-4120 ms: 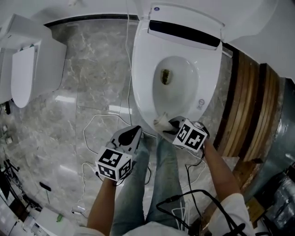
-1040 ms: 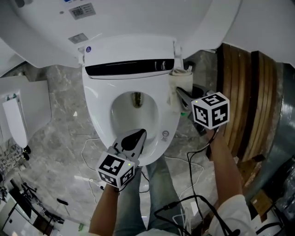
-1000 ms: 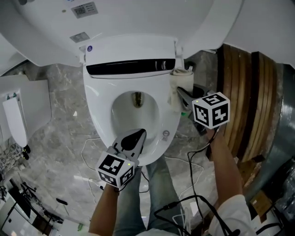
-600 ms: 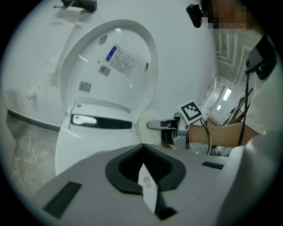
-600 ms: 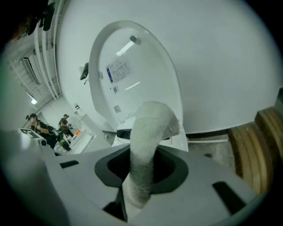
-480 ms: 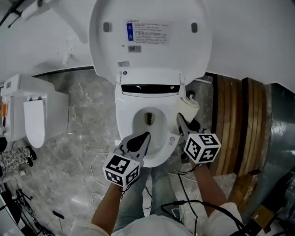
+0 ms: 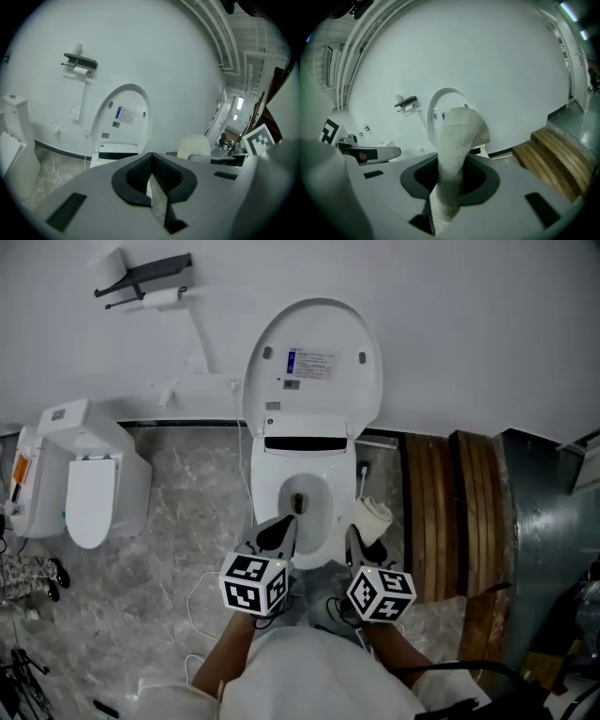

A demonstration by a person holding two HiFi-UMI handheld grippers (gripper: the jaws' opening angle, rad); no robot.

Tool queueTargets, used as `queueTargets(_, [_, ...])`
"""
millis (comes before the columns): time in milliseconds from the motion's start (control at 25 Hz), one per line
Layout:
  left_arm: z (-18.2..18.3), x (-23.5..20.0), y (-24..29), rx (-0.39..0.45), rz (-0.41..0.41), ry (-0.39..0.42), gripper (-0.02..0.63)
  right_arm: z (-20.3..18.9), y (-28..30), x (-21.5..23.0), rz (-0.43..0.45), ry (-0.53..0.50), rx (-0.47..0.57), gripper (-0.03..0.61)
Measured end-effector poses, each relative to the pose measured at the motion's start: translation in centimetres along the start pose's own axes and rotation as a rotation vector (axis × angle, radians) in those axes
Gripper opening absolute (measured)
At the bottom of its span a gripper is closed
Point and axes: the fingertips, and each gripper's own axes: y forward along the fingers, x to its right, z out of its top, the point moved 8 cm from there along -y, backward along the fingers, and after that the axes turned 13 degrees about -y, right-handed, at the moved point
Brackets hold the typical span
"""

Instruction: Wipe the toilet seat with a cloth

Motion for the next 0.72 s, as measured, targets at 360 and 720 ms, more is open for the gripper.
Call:
queueTargets(360, [-2.9, 2.2, -4.6, -0.010, -0.010, 0.074, 0.011, -3.0, -3.0, -3.6, -0.012, 0.034, -0.032, 0.102])
queueTargets(720, [-1.0, 3.6, -4.9, 0.044, -0.041, 0.106, 0.011, -1.9, -3.4, -4.5, 0.002, -0.018, -0.020, 0.101])
